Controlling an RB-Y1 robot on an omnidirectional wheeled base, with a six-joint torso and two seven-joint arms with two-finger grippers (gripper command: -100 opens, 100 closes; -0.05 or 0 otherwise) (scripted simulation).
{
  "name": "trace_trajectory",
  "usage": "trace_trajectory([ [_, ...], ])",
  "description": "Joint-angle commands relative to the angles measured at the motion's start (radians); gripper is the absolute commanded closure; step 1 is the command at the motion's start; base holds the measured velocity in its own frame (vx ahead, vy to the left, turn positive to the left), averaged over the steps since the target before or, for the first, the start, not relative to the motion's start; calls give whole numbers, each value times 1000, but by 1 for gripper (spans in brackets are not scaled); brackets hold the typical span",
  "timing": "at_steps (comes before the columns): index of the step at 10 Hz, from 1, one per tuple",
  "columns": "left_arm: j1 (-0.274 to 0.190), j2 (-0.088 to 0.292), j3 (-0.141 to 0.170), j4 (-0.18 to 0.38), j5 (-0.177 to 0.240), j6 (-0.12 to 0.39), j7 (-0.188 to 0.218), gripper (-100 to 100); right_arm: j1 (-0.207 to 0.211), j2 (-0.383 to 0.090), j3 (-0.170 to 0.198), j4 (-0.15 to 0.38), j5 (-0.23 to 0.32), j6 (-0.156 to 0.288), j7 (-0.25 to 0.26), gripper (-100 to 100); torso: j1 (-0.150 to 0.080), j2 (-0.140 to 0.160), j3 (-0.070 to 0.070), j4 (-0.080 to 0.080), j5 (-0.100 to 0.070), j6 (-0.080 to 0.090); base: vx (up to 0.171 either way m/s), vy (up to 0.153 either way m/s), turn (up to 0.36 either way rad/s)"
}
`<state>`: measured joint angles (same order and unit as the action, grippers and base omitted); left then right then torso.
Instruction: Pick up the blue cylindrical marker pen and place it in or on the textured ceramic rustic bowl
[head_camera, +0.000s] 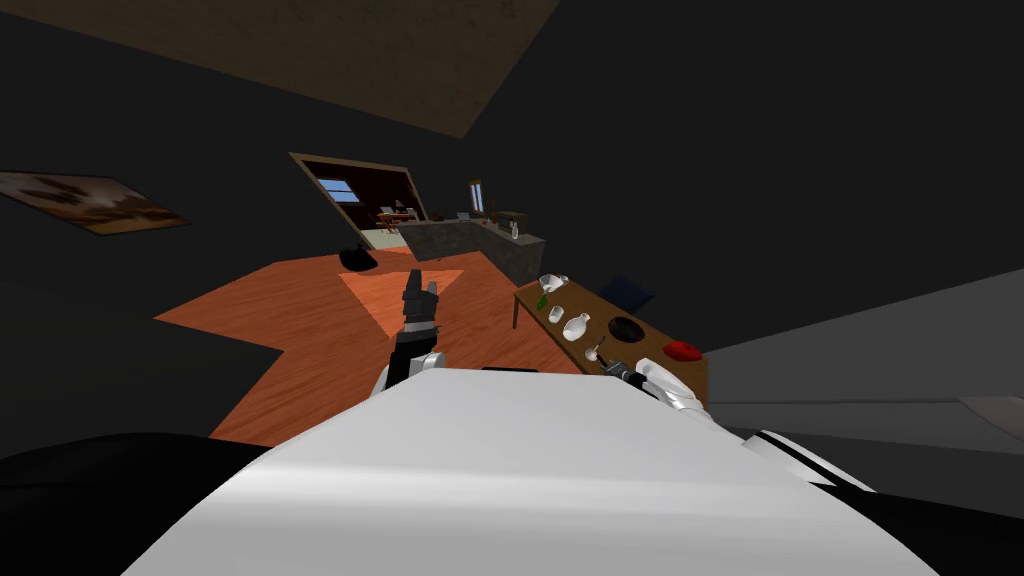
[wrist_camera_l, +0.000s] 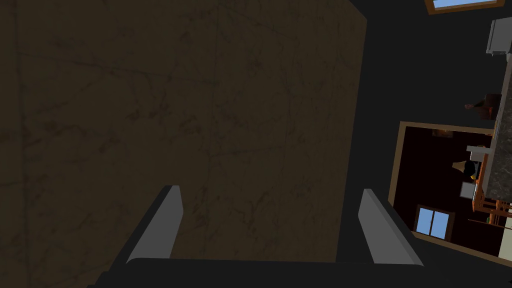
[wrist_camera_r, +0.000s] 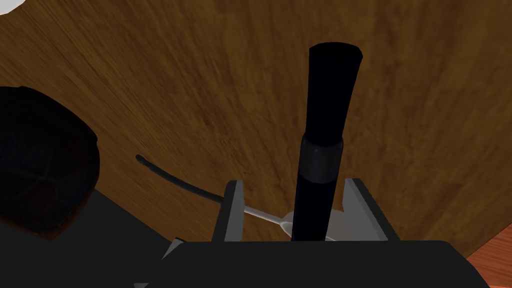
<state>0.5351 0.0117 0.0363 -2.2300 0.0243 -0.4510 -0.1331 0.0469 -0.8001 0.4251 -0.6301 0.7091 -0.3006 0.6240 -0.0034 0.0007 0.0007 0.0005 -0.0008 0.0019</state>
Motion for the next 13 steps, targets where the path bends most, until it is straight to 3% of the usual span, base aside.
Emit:
trace_trajectory([
  [1,0,0,0,0,0,0,0,0,0,0,0,0,0,0,0,100,0,0,0,0,0,0,-9,1,2],
  [4,0,0,0,0,0,0,0,0,0,0,0,0,0,0,0,100,0,-3,-2,-1,0,0,0,0,0],
  [5,0,0,0,0,0,0,0,0,0,0,0,0,0,0,0,0,1,-3,-2,-1,0,0,0,0,0],
  [6,0,0,0,0,0,0,0,0,11,-13,2,-22,5,-13,9,100,1,-3,-2,-1,0,0,99,46,-325],
  [11,0,0,0,0,0,0,0,0,66,-70,2,-126,31,-83,67,100,4,-14,-8,-3,1,0,166,68,-325],
  [12,1,0,0,0,0,0,0,0,54,-62,4,-109,27,-70,52,100,4,-14,-8,-3,1,1,72,36,-98],
  [13,0,0,0,0,0,0,0,0,56,-64,4,-110,28,-74,57,0,2,-10,-6,-2,0,-1,11,8,14],
])
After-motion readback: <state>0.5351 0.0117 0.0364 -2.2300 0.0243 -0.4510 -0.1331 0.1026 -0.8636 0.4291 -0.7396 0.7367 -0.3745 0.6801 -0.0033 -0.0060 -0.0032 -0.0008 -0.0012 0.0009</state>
